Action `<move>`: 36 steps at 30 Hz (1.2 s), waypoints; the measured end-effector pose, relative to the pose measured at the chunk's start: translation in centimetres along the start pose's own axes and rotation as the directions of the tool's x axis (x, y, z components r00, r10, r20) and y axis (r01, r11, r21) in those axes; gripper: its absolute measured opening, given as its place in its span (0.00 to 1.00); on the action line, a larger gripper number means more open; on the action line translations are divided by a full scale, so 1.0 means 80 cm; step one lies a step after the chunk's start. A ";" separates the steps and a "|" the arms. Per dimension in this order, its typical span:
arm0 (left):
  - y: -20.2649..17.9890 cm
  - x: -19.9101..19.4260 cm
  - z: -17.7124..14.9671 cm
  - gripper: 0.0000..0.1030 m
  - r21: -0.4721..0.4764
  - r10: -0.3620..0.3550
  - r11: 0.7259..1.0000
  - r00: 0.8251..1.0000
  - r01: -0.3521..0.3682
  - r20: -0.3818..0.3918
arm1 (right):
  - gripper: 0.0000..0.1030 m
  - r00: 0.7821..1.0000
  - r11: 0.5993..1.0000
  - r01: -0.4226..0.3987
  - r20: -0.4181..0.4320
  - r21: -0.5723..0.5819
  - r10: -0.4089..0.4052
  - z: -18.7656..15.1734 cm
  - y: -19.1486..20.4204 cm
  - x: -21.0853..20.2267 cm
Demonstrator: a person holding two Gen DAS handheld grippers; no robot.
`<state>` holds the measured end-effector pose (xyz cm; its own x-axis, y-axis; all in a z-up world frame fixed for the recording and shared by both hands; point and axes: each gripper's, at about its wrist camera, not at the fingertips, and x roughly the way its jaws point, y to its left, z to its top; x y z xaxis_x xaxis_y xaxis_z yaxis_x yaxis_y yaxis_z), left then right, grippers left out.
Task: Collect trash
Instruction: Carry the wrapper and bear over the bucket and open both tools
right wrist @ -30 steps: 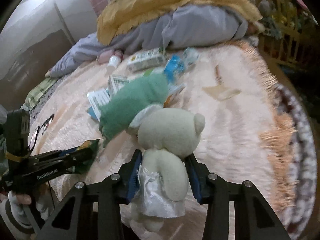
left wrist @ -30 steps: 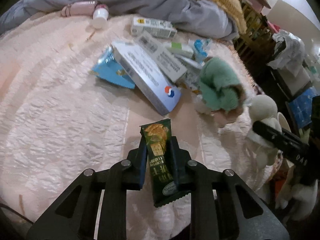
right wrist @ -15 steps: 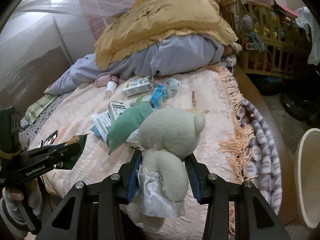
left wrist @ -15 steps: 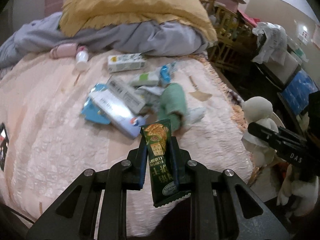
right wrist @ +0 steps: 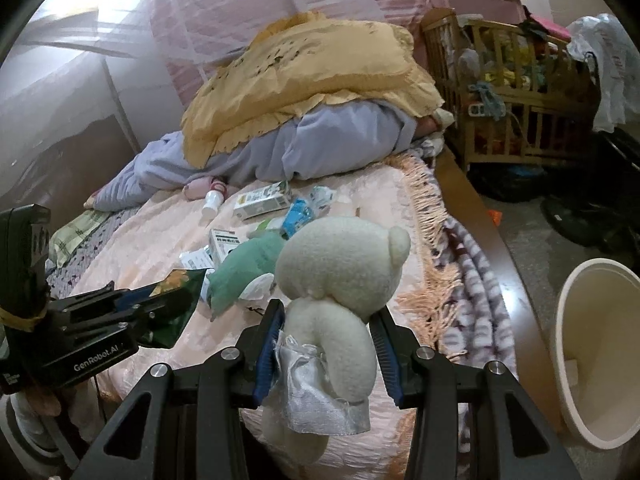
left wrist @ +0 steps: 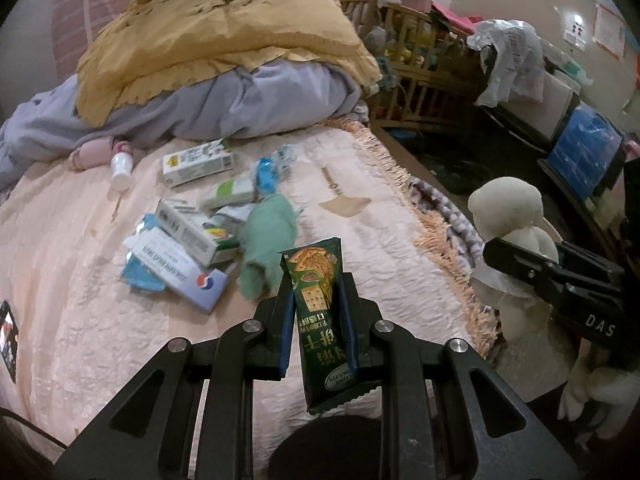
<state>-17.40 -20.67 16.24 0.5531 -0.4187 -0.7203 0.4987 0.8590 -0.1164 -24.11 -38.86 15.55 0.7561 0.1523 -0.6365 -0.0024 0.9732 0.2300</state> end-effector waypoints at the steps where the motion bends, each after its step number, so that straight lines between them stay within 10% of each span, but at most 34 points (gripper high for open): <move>1: -0.003 0.000 0.002 0.18 0.007 0.001 1.000 1.000 -0.001 0.004 | 0.41 1.000 1.000 0.003 0.003 0.003 -0.003 0.000 -0.003 -0.003; 36: -0.180 0.049 0.064 0.18 0.212 -0.112 0.971 0.994 0.110 -0.003 | 0.41 0.978 0.966 0.193 0.050 0.173 -0.205 -0.013 -0.163 -0.088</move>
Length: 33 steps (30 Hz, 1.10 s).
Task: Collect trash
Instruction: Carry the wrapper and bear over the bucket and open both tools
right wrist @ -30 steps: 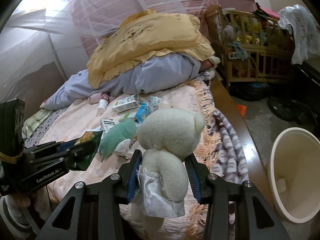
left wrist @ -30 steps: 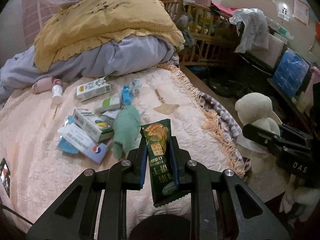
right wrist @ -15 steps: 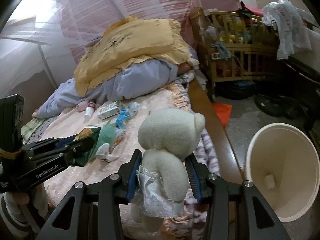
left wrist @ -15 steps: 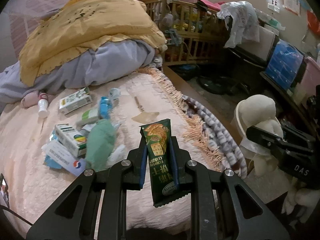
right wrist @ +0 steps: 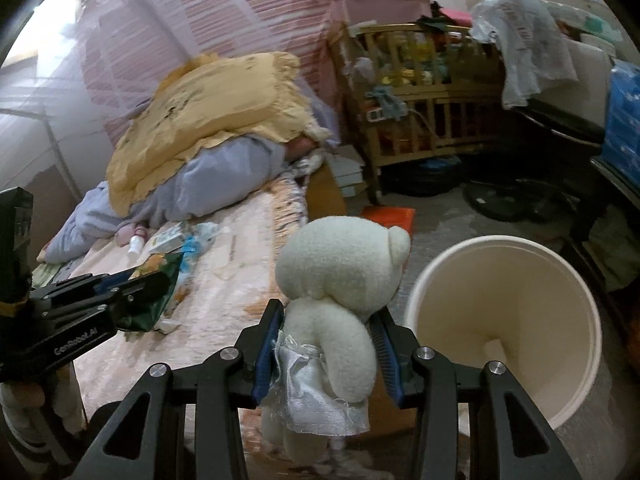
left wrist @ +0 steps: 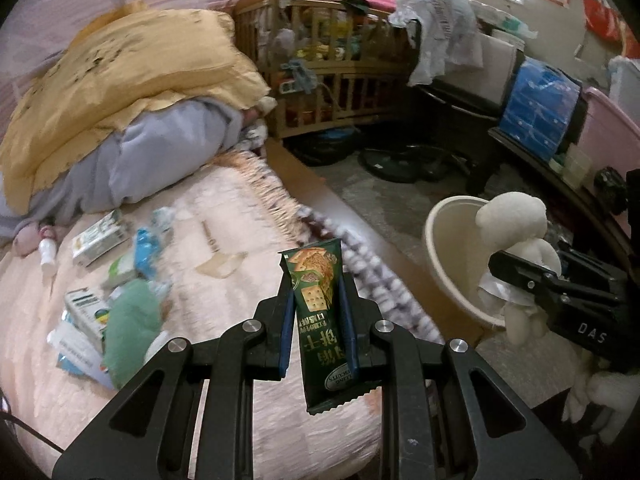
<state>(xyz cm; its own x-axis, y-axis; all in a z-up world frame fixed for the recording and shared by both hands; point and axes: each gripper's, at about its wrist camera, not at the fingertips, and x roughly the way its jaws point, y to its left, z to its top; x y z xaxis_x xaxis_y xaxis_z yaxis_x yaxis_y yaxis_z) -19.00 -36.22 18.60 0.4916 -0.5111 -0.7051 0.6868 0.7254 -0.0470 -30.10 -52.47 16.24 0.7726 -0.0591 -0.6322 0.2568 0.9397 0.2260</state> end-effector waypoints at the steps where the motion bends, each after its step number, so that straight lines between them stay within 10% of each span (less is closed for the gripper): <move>1: -0.007 0.003 0.003 0.18 0.007 -0.007 1.000 1.000 0.007 -0.002 | 0.41 1.000 1.000 0.008 0.001 0.006 -0.008 0.000 -0.006 -0.001; 33: -0.177 0.136 0.056 0.18 0.067 -0.308 0.946 0.943 0.318 -0.126 | 0.43 0.968 0.938 0.249 -0.084 0.242 -0.235 -0.024 -0.200 0.010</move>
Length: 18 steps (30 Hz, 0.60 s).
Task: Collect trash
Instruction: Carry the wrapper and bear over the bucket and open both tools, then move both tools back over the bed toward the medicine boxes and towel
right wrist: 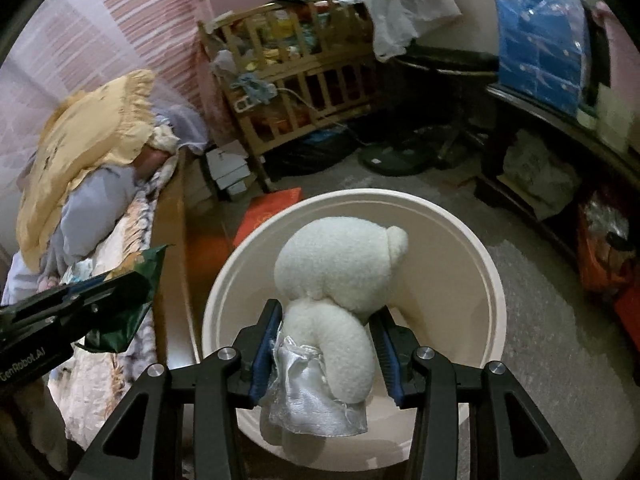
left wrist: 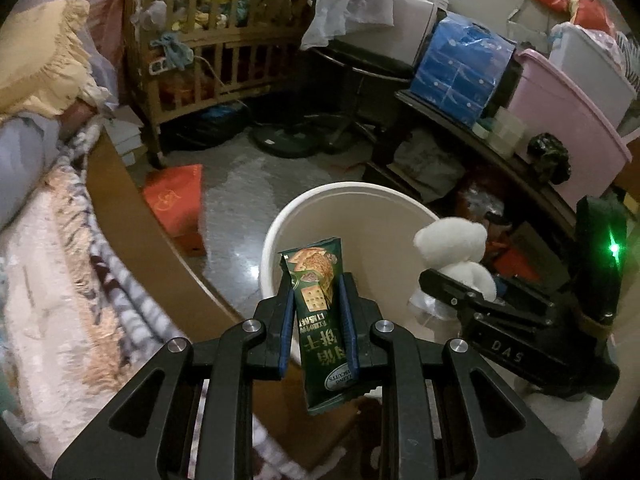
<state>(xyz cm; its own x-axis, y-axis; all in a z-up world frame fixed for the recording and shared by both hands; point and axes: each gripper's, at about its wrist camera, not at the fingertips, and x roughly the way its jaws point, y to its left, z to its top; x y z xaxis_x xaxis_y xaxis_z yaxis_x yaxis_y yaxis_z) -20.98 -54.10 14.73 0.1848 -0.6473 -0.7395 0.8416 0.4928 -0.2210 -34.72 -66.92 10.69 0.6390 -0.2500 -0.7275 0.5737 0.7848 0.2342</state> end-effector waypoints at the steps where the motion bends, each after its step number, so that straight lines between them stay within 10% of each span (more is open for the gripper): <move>1: 0.001 0.003 0.001 0.18 -0.007 -0.009 1.000 1.000 0.009 -0.001 | 0.43 1.000 1.000 0.007 -0.005 0.008 -0.007 0.000 -0.004 0.002; 7: 0.004 0.019 0.006 0.22 -0.028 -0.026 0.999 1.000 0.025 -0.006 | 0.44 1.000 1.000 0.029 -0.009 0.003 -0.029 0.003 -0.004 0.009; 13: 0.007 0.016 0.005 0.56 -0.044 -0.050 0.998 0.999 0.051 0.020 | 0.53 0.999 0.999 0.041 0.000 0.015 -0.041 0.004 -0.006 0.008; 18: 0.015 0.007 0.002 0.57 -0.066 -0.048 0.997 0.999 0.049 0.022 | 0.60 0.999 0.999 0.036 0.004 0.031 -0.036 0.002 -0.008 0.008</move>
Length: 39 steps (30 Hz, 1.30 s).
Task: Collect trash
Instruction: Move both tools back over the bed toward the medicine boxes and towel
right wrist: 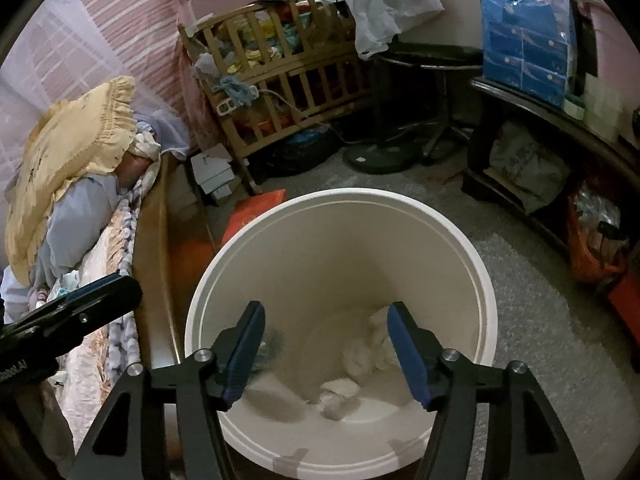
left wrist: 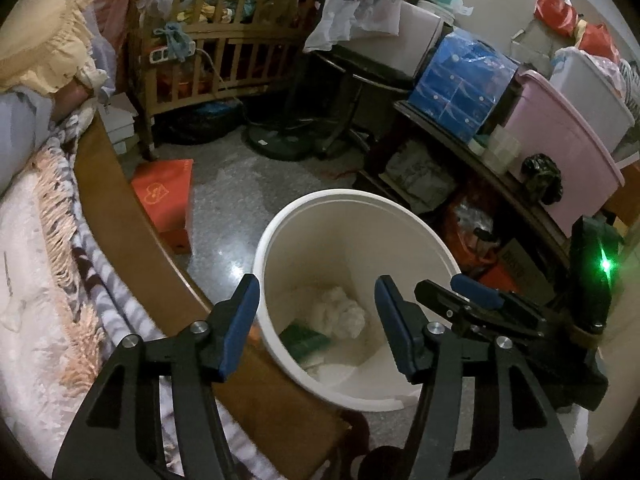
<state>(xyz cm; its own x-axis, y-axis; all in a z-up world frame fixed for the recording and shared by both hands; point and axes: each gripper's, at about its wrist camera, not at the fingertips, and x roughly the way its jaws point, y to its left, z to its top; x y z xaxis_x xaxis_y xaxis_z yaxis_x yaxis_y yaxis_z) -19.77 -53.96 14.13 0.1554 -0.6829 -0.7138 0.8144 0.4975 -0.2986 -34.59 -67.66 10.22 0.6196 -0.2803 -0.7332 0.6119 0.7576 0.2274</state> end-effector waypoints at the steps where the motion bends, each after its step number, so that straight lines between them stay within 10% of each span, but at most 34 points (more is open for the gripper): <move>1: 0.002 -0.003 -0.002 0.57 -0.003 0.004 1.000 1.000 -0.004 0.001 | 0.60 1.000 1.000 -0.001 -0.001 -0.001 0.001 0.000 0.001 0.001; 18: 0.066 -0.104 -0.045 0.57 -0.044 0.245 0.969 0.967 -0.242 0.067 | 0.64 0.993 0.985 -0.105 0.032 -0.139 0.111 -0.019 0.086 -0.006; 39: 0.197 -0.248 -0.116 0.57 -0.226 0.411 0.897 0.905 -0.380 0.110 | 0.73 0.942 0.877 -0.336 -0.110 -0.342 0.317 -0.080 0.305 -0.018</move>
<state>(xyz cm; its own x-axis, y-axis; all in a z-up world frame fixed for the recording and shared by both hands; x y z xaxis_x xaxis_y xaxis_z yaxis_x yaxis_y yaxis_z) -15.24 -27.58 17.70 0.5369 -0.4724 -0.6989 0.5451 0.8266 -0.1399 -23.72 -45.03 12.74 0.7234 0.0415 -0.6892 0.1605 0.9608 0.2263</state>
